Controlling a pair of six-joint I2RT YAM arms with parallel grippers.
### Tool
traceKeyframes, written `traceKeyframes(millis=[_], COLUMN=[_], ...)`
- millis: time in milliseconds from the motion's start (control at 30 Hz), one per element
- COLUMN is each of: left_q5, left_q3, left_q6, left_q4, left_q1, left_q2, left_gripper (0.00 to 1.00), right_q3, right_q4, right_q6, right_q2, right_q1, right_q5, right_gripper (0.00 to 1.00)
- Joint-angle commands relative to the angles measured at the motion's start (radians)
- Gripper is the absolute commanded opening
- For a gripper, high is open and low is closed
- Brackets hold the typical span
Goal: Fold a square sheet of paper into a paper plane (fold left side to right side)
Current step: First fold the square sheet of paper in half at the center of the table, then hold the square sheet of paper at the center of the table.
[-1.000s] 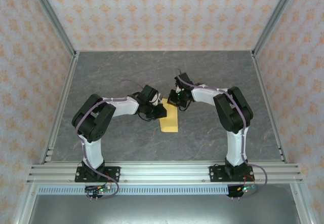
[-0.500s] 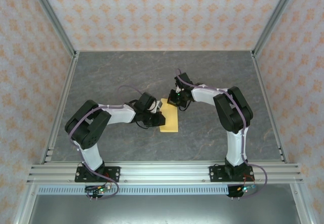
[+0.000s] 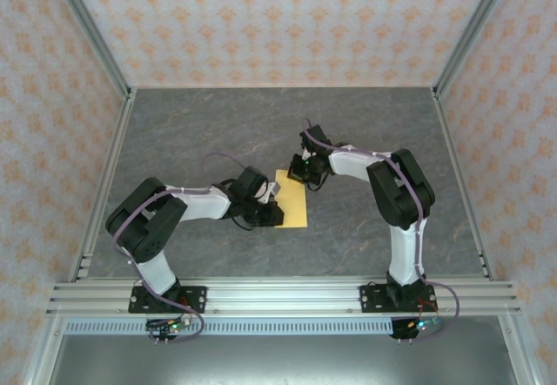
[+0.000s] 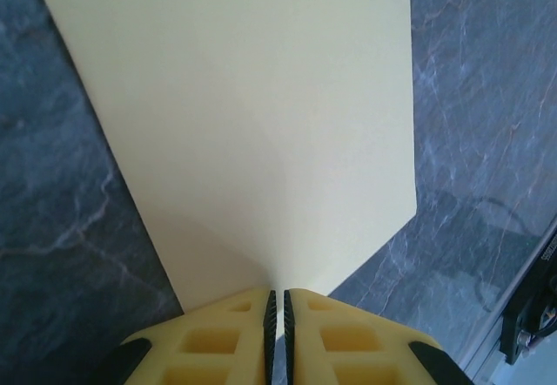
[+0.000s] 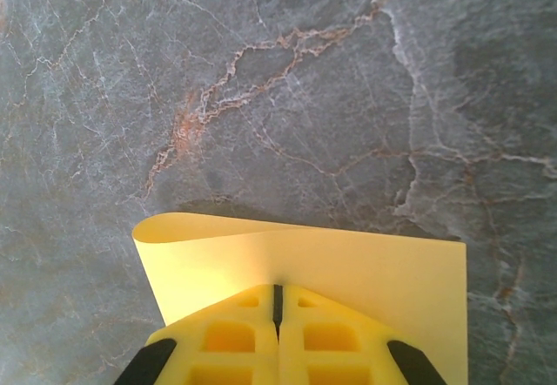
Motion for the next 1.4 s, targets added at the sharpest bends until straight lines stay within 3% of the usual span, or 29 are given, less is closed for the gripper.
traceKeyframes(millis=[0,233,333,567,933,1167,1367], left_q5=[0.046,0.050,0.056,0.074,0.046,-0.005,-0.020], left_q3=[-0.042,0.017,0.078,0.212,0.217,0.190,0.177], left_q6=[0.021,-0.007,-0.003,0.006,-0.019,-0.028,-0.045], left_q4=[-0.102,-0.110,-0.120,-0.106,-0.072,-0.105,-0.100], left_q1=[-0.020,0.041,0.084,0.091,0.084,0.079,0.075], left_q2=[-0.034,-0.133,-0.090,0.073,0.160,0.173,0.178], left_gripper=[0.14,0.13,0.13,0.13,0.14,0.13,0.13], right_q3=[-0.023,-0.024,-0.024,-0.025,-0.035,-0.025,-0.120], right_q4=[-0.113,-0.111,-0.105,-0.099,-0.026,-0.014,-0.040], right_q6=[-0.021,-0.026,-0.025,-0.022,-0.003,-0.026,-0.039], right_q2=[0.043,0.039,0.036,0.027,-0.004,-0.116,-0.288], right_q1=[0.001,0.002,0.004,0.006,0.005,0.006,0.006], right_q5=[0.087,0.083,0.078,0.068,0.020,0.057,0.137], right_gripper=[0.00,0.00,0.00,0.00,0.02,0.07,0.18])
